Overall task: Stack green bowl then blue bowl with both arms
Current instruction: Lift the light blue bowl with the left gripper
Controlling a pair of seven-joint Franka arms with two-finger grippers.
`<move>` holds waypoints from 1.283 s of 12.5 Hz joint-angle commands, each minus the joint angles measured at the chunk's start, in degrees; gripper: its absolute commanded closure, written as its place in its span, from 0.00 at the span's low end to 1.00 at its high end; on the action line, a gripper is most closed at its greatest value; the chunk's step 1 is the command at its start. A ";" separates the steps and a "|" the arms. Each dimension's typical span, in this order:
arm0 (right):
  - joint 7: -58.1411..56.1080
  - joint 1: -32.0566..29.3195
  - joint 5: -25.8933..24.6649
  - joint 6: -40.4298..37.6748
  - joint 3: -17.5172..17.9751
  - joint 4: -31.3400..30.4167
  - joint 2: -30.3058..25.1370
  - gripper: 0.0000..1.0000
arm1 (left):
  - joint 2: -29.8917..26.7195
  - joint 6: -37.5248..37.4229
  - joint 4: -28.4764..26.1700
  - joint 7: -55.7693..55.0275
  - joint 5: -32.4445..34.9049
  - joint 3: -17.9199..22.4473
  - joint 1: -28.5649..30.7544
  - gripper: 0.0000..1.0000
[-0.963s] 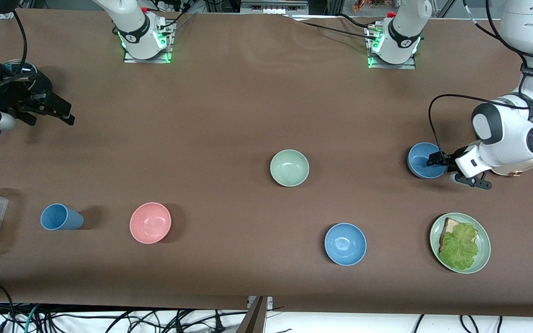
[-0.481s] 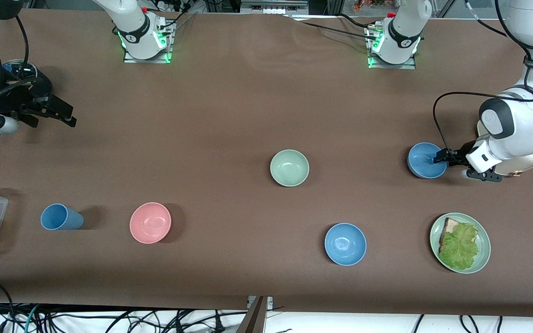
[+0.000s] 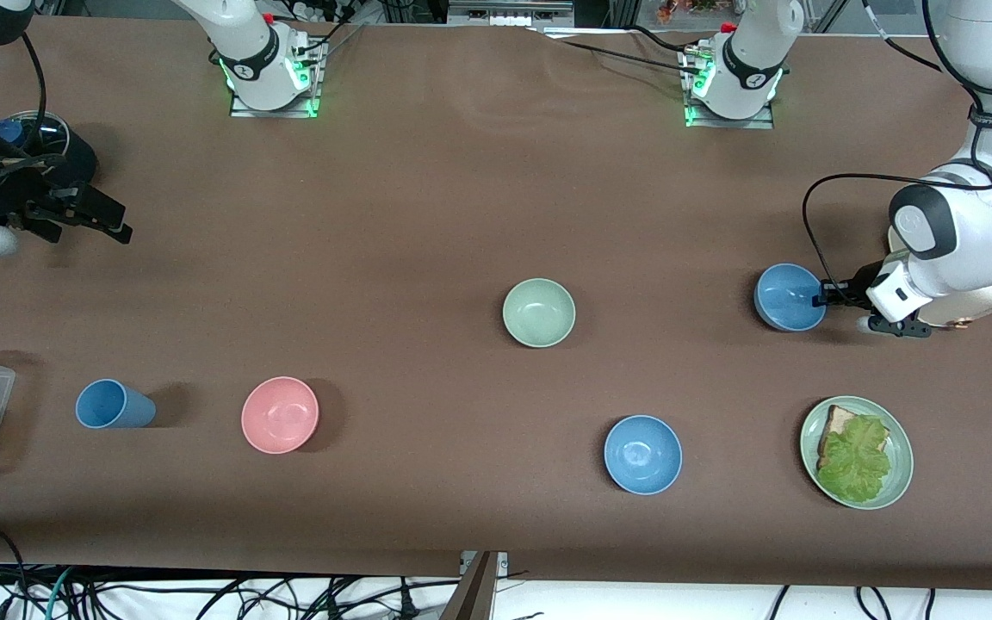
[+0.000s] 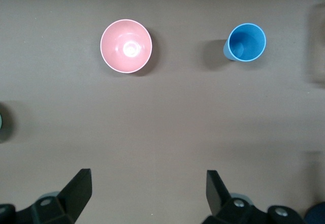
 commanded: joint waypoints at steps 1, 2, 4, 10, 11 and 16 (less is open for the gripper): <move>0.19 -0.25 -0.49 -1.02 0.41 1.81 0.84 0.01 | -1.39 -2.78 3.68 -1.08 -3.13 0.34 -3.25 1.00; 0.19 -0.43 -0.49 -1.02 0.41 1.72 0.84 0.01 | -1.57 -4.97 6.04 -2.82 -4.28 0.17 -5.01 1.00; 0.19 -0.43 -0.57 -0.93 0.32 1.81 0.84 0.01 | -1.57 -10.42 12.46 -9.48 -4.29 -0.01 -10.27 1.00; 0.10 -0.69 -0.57 -1.02 0.23 1.72 0.93 0.01 | 1.93 -10.97 22.40 -36.47 -3.59 -0.01 -31.28 1.00; 0.10 -0.69 -0.57 -1.02 0.23 1.72 0.93 0.01 | 2.81 -10.97 23.63 -39.11 -3.59 -0.01 -33.83 1.00; 0.19 -0.43 -0.49 -1.02 0.32 1.72 0.93 0.01 | 8.00 -10.53 26.72 -45.55 -3.68 0.08 -41.32 1.00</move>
